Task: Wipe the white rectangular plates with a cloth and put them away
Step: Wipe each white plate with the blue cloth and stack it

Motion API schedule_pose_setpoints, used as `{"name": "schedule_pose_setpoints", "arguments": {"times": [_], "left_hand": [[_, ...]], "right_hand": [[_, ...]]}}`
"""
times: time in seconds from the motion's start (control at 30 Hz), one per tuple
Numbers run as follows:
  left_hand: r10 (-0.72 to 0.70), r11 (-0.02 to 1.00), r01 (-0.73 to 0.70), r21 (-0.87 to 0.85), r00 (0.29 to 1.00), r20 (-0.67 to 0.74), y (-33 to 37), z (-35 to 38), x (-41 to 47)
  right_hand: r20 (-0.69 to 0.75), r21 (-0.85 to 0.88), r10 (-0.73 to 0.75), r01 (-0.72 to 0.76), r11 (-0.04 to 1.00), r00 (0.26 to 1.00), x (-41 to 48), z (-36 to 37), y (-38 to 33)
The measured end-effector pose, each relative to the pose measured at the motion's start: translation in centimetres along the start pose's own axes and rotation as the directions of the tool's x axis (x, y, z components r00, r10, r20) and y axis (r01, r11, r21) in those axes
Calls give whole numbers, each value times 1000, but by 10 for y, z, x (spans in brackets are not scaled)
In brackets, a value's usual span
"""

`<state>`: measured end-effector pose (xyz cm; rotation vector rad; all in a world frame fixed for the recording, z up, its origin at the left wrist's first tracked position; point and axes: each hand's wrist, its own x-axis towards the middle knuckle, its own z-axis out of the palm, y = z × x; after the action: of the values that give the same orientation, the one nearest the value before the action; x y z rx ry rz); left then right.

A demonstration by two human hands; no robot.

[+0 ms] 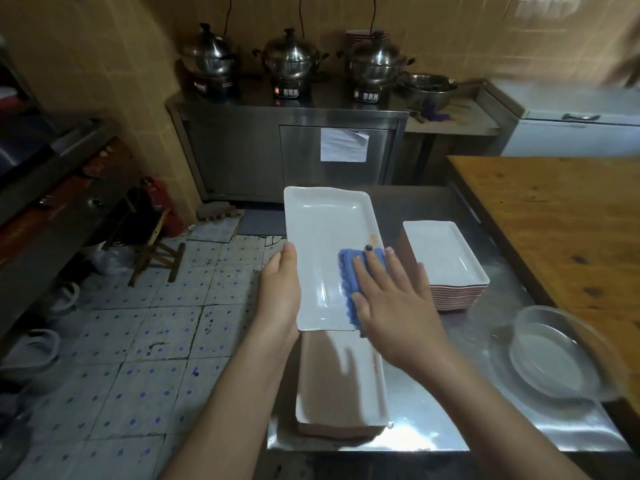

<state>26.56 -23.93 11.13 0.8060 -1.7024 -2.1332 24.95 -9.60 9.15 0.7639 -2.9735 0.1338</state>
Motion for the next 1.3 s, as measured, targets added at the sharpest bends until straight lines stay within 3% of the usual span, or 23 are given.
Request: {"name": "schedule_pose_setpoints", "arguments": {"times": [0.2, 0.3, 0.43, 0.5, 0.73, 0.83, 0.97, 1.2, 1.3], "left_hand": [[21, 998, -27, 61, 995, 101, 1, 8, -12], [38, 997, -45, 62, 993, 116, 5, 6, -13], [57, 998, -59, 35, 997, 48, 11, -1, -7], [59, 997, -61, 53, 997, 47, 11, 0, -7], [30, 999, -35, 39, 993, 116, 5, 7, -14], [42, 998, -45, 36, 996, 77, 8, 3, -10], [-8, 998, 3, 63, 997, 82, -2, 5, -12], [-6, 998, -4, 69, 991, 134, -9, 6, -13], [-1, 997, -7, 75, 995, 102, -8, 3, -10]], "right_hand": [[-170, -40, 139, -148, 988, 976, 59, -13, 21], [-147, -5, 145, -148, 989, 978, 65, -20, 24], [-110, 48, -15, 21, 999, 994, 11, 1, -1], [-36, 88, -11, 15, 996, 999, 6, 6, -8], [-104, 55, 124, -118, 991, 987, 65, -15, 14], [-132, 40, 56, -51, 998, 990, 29, -1, 1], [-6, 97, -33, 34, 995, 999, 17, 7, -15], [-55, 55, 147, -144, 988, 988, 42, -7, 9], [-30, 70, 53, -51, 996, 998, 8, 7, -8]]}}
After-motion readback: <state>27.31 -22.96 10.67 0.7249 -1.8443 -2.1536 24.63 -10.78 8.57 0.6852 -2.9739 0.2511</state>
